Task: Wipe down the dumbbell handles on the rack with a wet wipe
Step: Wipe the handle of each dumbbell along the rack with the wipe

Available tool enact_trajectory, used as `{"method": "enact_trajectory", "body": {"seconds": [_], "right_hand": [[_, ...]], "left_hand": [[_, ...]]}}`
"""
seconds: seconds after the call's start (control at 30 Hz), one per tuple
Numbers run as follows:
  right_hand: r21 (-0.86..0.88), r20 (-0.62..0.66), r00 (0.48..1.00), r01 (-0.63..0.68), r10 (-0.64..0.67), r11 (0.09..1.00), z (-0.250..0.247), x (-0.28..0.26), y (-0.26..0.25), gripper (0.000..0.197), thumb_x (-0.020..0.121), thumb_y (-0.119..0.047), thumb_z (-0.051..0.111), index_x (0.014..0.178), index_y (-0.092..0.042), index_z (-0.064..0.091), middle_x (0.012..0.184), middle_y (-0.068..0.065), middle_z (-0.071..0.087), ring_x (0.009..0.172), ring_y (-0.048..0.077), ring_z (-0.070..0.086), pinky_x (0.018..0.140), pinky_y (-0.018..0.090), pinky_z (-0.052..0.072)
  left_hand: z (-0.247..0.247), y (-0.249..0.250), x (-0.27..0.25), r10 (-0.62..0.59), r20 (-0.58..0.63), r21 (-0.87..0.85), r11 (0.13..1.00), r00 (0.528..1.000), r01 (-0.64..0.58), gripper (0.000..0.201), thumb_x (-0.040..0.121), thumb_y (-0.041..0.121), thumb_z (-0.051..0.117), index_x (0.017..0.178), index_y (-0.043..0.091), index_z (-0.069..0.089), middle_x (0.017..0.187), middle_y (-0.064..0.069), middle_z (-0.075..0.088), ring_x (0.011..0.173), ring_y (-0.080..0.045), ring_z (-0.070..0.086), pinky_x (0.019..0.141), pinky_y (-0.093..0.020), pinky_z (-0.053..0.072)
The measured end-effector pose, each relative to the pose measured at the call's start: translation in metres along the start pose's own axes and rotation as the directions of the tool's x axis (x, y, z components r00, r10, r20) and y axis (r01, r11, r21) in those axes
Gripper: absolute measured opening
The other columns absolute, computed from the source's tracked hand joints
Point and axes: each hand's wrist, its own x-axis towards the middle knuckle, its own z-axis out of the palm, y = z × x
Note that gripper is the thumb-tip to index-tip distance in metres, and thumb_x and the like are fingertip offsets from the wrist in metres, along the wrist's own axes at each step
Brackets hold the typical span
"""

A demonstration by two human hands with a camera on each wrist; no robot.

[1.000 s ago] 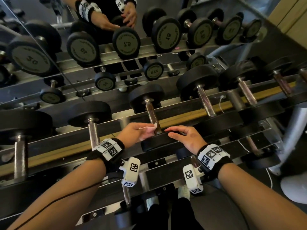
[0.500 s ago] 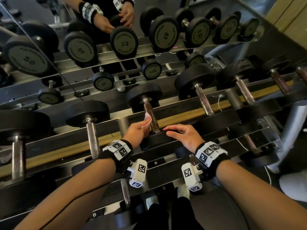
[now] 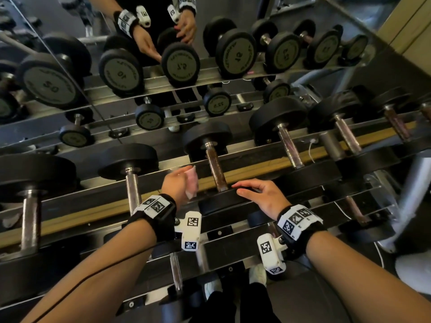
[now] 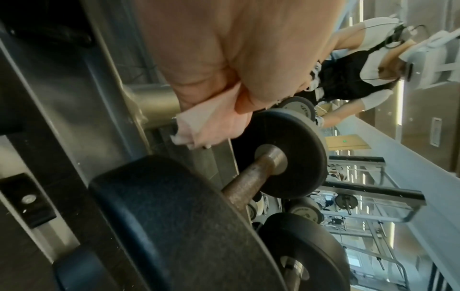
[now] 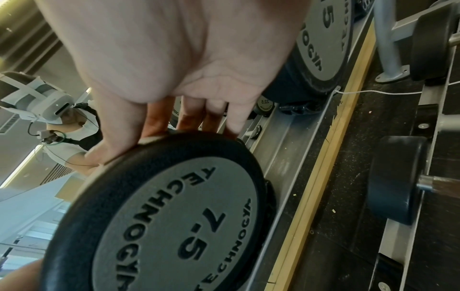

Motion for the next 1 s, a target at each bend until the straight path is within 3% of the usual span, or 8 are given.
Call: {"method": "enact_trajectory", "body": {"seconds": [0.1,0.2,0.27,0.33,0.57,0.63,0.83,1.0], "right_hand": [[0.019,-0.015,1.0,0.011,-0.011,1.0,0.002,0.0,0.001,0.02,0.088,-0.023,0.07,0.107,-0.029,0.075,0.106,-0.018,0.072,0.103,-0.004,0.064,0.083,0.004,0.045],[0.029,-0.035,0.999,0.022,-0.021,0.999,0.003,0.0,0.004,0.02,0.088,-0.024,0.071,0.107,-0.03,0.075,0.105,-0.02,0.072,0.102,-0.006,0.063,0.081,0.001,0.044],[0.029,-0.037,0.999,0.023,-0.021,0.999,0.003,0.0,0.005,0.02,0.088,-0.025,0.071,0.107,-0.03,0.074,0.105,-0.021,0.071,0.102,-0.007,0.063,0.08,0.001,0.043],[0.037,-0.038,0.999,0.023,-0.022,0.999,0.004,0.001,0.006,0.02,0.088,-0.025,0.071,0.108,-0.03,0.074,0.106,-0.021,0.071,0.102,-0.007,0.063,0.08,0.001,0.043],[0.037,-0.028,1.0,0.014,-0.013,0.999,0.001,0.001,0.005,0.021,0.087,-0.026,0.072,0.107,-0.03,0.075,0.106,-0.022,0.071,0.102,-0.008,0.062,0.079,-0.001,0.042],[0.027,-0.018,1.0,0.001,0.0,1.0,-0.001,0.001,0.004,0.021,0.087,-0.028,0.072,0.107,-0.032,0.075,0.107,-0.023,0.07,0.103,-0.009,0.061,0.08,-0.001,0.042],[0.046,-0.023,1.0,0.007,-0.006,0.999,0.0,0.002,0.005,0.02,0.087,-0.025,0.072,0.106,-0.029,0.075,0.105,-0.022,0.071,0.101,-0.008,0.062,0.078,0.0,0.042],[0.049,-0.014,1.0,0.012,-0.011,0.999,0.0,0.003,0.006,0.019,0.087,-0.025,0.072,0.104,-0.033,0.075,0.105,-0.021,0.071,0.102,-0.006,0.062,0.08,0.003,0.045]], "left_hand": [[0.017,-0.003,-0.001,-0.039,0.055,-0.053,0.998,0.998,0.042,0.035,0.104,0.001,0.034,0.136,0.005,0.049,0.083,-0.01,0.053,0.064,-0.019,0.049,0.046,-0.022,0.044],[0.032,-0.008,-0.004,-0.027,0.135,-0.092,0.995,0.99,0.04,0.036,0.104,-0.002,0.03,0.125,0.005,0.058,0.099,-0.012,0.072,0.078,-0.022,0.071,0.062,-0.03,0.058],[0.035,-0.011,-0.006,-0.025,0.15,-0.108,0.993,0.988,0.041,0.035,0.104,-0.002,0.029,0.115,0.007,0.062,0.094,-0.01,0.077,0.081,-0.022,0.075,0.069,-0.035,0.063],[0.033,-0.012,-0.008,-0.036,0.114,-0.106,0.993,0.993,0.048,0.036,0.103,-0.004,0.03,0.121,0.004,0.061,0.095,-0.011,0.076,0.084,-0.024,0.075,0.076,-0.038,0.062],[0.011,-0.004,-0.004,-0.046,0.036,-0.082,0.995,0.998,0.049,0.045,0.103,-0.008,0.028,0.143,-0.002,0.046,0.136,-0.025,0.057,0.117,-0.039,0.06,0.089,-0.047,0.054],[0.013,-0.005,0.0,-0.039,0.025,-0.083,0.996,0.999,0.041,0.044,0.104,-0.005,0.03,0.144,0.0,0.046,0.134,-0.025,0.059,0.108,-0.035,0.064,0.085,-0.042,0.055],[0.035,-0.016,-0.002,0.001,0.121,0.008,1.0,0.993,-0.002,0.041,0.104,-0.003,0.033,0.137,0.004,0.056,0.1,-0.012,0.075,0.086,-0.022,0.074,0.074,-0.032,0.061],[0.013,-0.016,-0.008,-0.012,0.138,-0.007,1.0,0.99,0.013,0.04,0.104,-0.002,0.035,0.139,0.004,0.052,0.106,-0.014,0.075,0.087,-0.02,0.075,0.066,-0.027,0.061]]}}
